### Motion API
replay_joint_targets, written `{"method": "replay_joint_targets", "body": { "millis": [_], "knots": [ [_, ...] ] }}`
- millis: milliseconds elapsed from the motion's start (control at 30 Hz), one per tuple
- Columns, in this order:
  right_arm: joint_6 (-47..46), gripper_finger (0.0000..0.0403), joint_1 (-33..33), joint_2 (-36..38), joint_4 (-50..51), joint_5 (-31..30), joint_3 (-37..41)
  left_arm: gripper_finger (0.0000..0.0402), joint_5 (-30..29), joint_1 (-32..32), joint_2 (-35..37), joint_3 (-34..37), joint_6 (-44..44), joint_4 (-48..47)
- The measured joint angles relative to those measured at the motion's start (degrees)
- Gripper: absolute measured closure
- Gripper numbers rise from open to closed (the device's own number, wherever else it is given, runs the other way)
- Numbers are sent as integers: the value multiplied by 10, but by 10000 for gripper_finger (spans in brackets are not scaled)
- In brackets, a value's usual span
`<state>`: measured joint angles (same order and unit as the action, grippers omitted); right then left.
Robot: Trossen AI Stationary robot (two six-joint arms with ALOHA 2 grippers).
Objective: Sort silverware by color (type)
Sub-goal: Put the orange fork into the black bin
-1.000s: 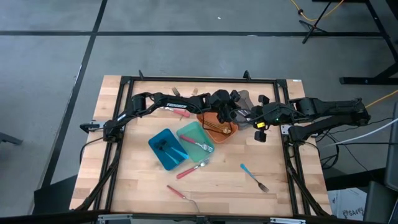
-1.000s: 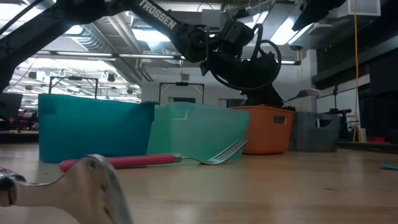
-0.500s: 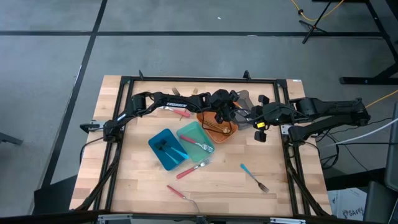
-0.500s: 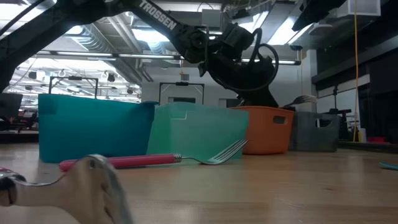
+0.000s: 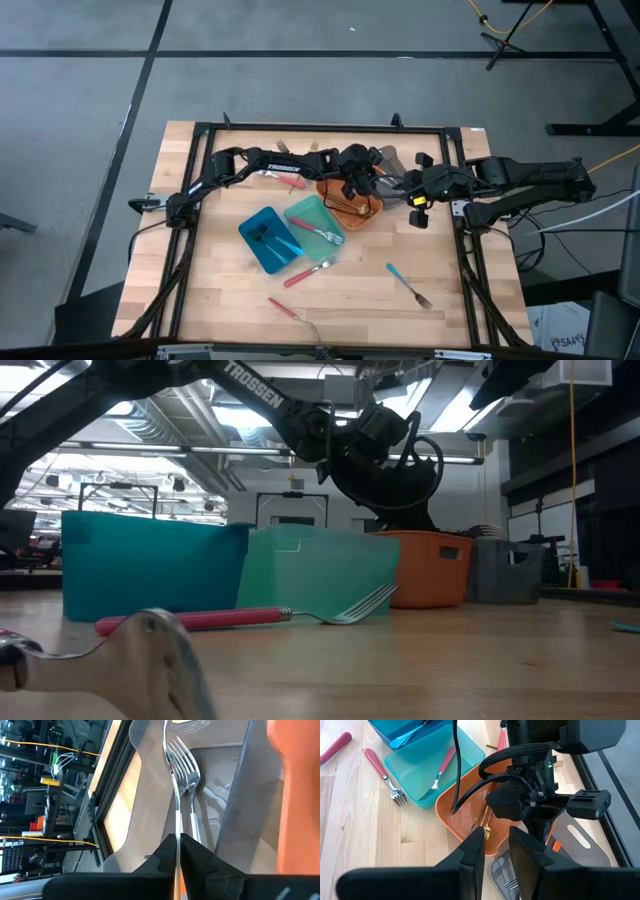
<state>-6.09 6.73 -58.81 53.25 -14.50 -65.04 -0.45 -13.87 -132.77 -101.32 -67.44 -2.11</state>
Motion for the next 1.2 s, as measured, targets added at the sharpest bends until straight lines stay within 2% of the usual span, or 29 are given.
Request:
{"method": "replay_joint_targets", "body": {
  "millis": [1033,1200],
  "knots": [
    [0,322,0,0,0,0,0,389,-1,0,0,0,-1,2],
    [0,322,0,0,0,0,0,389,-1,0,0,0,30,3]
  ]
}}
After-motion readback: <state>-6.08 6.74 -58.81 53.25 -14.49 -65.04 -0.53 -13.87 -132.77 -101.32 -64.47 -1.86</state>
